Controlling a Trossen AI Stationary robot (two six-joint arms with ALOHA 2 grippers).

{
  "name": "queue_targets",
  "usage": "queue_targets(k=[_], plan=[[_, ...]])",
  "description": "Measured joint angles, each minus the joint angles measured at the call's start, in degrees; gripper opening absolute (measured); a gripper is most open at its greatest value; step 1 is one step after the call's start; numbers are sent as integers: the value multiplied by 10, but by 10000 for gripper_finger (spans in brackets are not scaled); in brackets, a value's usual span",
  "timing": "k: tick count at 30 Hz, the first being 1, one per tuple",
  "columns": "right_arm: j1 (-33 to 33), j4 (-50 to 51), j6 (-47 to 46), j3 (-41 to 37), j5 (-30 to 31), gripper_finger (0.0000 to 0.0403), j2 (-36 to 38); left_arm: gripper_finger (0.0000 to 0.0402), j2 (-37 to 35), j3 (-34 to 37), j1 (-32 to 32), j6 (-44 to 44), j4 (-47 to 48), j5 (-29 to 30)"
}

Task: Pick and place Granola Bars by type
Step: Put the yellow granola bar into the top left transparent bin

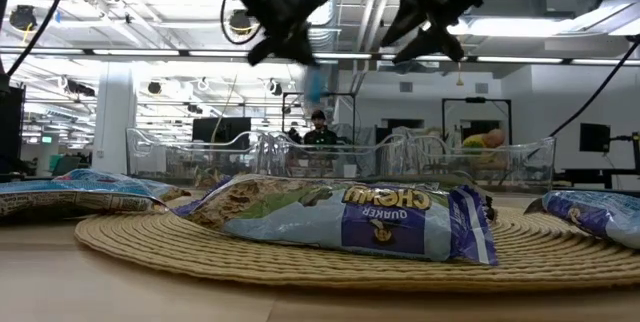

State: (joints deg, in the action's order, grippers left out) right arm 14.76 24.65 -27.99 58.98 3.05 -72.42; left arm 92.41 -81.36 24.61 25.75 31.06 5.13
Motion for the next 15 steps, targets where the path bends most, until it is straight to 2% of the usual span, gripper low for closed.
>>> queue_targets(k=[4,10,15], plan=[[-1,29,0,0,0,198,0,7,-10,0,20,-42,96,88],[-1,50,0,0,-1,198,0,9,-45,0,55,-88,168,179],[-1,56,0,0,-1,190,0,12,-54,0,90,-119,242,211]])
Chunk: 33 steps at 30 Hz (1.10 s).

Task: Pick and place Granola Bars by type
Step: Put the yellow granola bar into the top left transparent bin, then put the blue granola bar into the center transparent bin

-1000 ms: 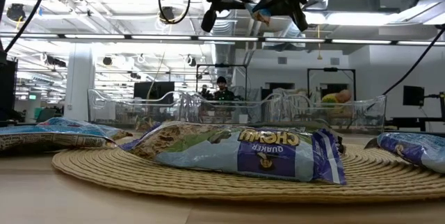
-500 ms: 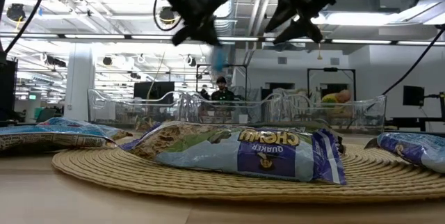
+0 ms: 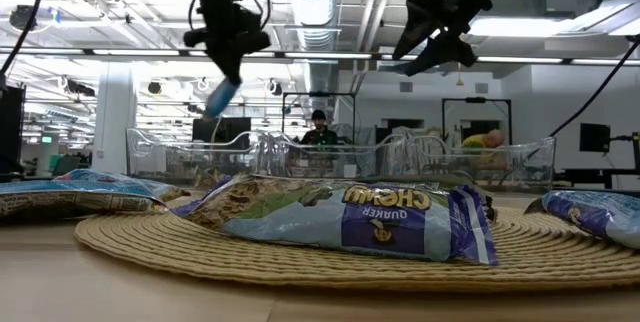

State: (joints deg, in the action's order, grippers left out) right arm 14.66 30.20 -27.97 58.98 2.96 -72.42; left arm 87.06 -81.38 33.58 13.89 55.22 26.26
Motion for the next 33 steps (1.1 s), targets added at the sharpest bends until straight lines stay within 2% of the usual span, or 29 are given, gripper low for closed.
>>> queue_targets(k=[6,14,18,21,27,33], plan=[[0,1,1,0,0,185,0,46,1,0,18,-3,32,-4],[-2,2,1,0,-6,192,0,146,1,0,29,-13,30,-41],[-18,4,-12,0,-27,188,0,177,1,0,13,-17,26,-61],[-46,31,-22,0,-29,182,0,182,-8,0,-11,-37,3,-106],[-132,117,-89,0,-30,168,0,167,-54,0,-59,-67,-57,-235],[-226,130,-173,0,-19,160,-1,148,-92,10,-115,-69,-68,-275]])
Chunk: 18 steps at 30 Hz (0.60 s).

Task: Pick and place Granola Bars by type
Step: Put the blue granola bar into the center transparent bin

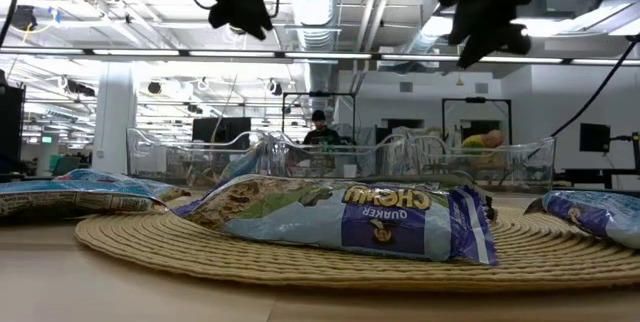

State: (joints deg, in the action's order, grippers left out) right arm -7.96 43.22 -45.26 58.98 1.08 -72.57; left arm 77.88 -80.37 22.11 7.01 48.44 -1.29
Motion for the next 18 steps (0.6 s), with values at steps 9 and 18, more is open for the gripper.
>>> queue_targets(k=[9,18], plan=[[-48,-72,-10,2,-43,153,-84,143,-54,157,-86,102,-165,-26],[-55,-68,72,67,-57,152,-212,143,-102,232,-149,190,-222,-25]])
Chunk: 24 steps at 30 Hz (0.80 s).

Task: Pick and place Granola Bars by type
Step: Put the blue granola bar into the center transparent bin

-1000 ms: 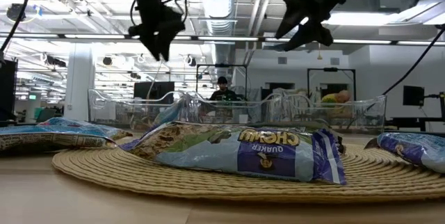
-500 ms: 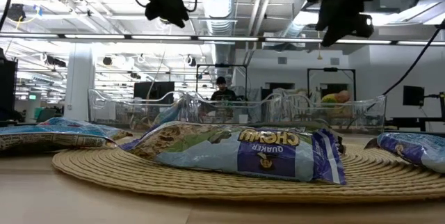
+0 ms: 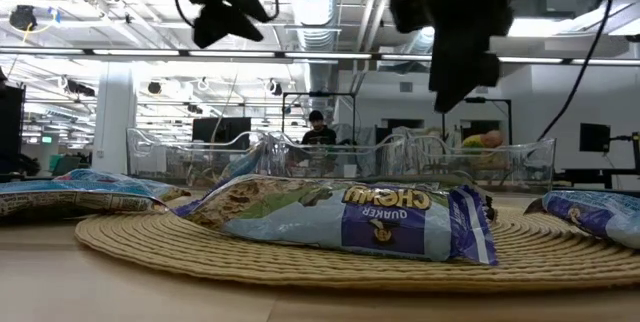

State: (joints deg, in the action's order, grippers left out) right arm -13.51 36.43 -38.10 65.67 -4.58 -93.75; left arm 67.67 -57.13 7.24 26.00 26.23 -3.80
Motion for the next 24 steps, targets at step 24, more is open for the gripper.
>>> queue_targets(k=[24], plan=[[-11,16,82,107,-15,139,-210,143,-25,12,-107,83,18,60]])
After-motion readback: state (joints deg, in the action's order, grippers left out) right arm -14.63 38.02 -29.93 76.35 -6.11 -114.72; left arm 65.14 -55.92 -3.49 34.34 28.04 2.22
